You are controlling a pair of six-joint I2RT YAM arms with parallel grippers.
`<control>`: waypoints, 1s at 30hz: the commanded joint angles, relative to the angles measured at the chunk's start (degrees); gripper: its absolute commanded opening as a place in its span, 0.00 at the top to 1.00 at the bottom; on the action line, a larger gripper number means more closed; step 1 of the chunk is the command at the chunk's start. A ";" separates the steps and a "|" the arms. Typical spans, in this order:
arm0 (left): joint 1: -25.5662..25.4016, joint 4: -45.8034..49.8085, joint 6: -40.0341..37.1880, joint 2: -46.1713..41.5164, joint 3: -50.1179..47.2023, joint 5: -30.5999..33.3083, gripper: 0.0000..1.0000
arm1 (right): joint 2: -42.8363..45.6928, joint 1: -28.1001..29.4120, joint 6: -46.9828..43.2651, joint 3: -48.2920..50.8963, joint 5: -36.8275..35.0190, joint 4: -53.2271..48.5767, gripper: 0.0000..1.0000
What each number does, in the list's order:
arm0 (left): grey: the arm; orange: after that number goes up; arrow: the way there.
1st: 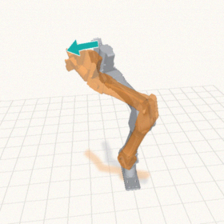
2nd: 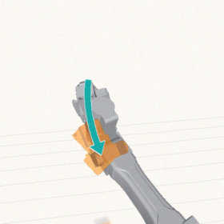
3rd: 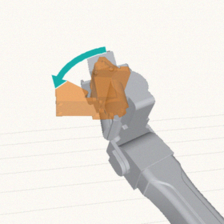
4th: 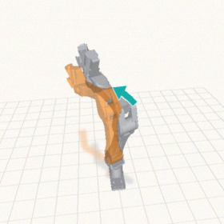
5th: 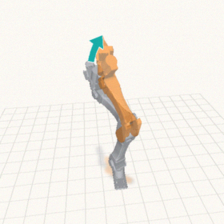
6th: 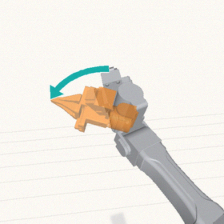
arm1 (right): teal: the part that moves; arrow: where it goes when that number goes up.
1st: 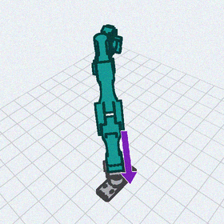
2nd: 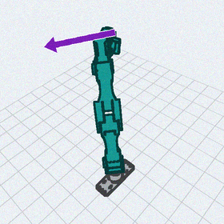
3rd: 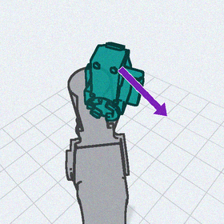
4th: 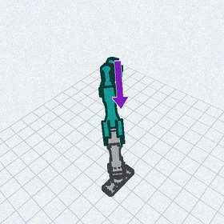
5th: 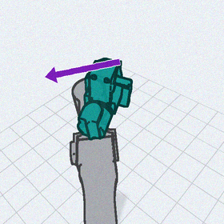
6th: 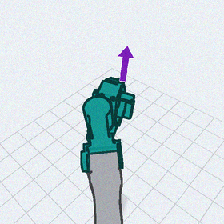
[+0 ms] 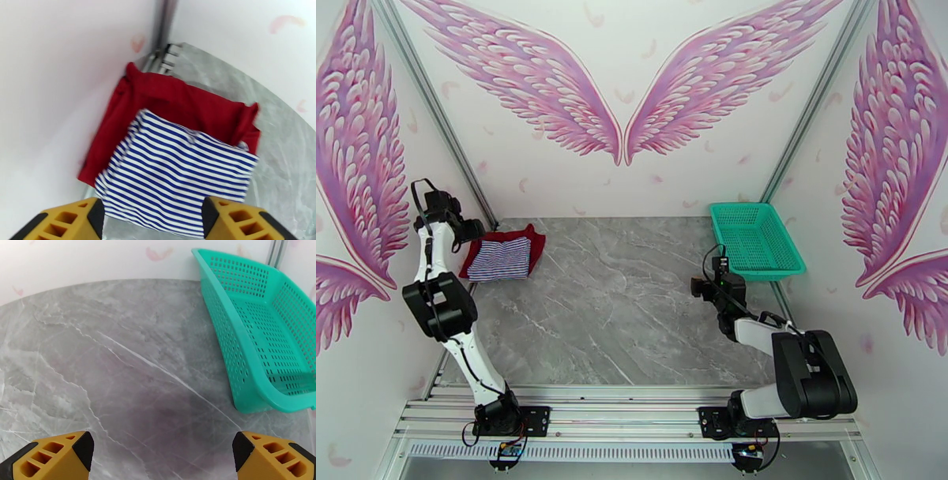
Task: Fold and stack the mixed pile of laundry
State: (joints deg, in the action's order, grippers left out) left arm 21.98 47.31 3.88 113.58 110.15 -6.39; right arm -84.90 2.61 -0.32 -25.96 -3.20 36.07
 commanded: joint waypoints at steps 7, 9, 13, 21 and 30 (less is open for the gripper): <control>-19.40 -35.67 5.36 -31.13 -50.56 2.30 0.32 | -3.04 1.06 1.02 3.40 0.47 12.45 0.01; -20.90 -44.19 2.77 -37.02 -60.19 6.03 0.32 | -2.95 1.15 0.87 3.33 0.39 12.14 0.01; -21.98 -54.88 -1.45 -46.65 -76.45 12.30 0.26 | -2.99 1.34 0.58 3.11 0.31 11.91 0.01; -21.98 -81.10 2.28 -36.85 -86.07 16.59 0.28 | -3.05 1.52 0.40 3.02 0.13 11.67 0.01; -21.28 -90.10 -0.96 -28.68 -85.66 17.99 0.14 | -3.10 1.76 0.20 2.90 -0.22 11.52 0.01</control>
State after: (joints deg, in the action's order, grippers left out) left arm 0.38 -33.43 2.98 84.99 26.83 9.91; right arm -87.83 3.92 0.01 -22.68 -2.98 46.52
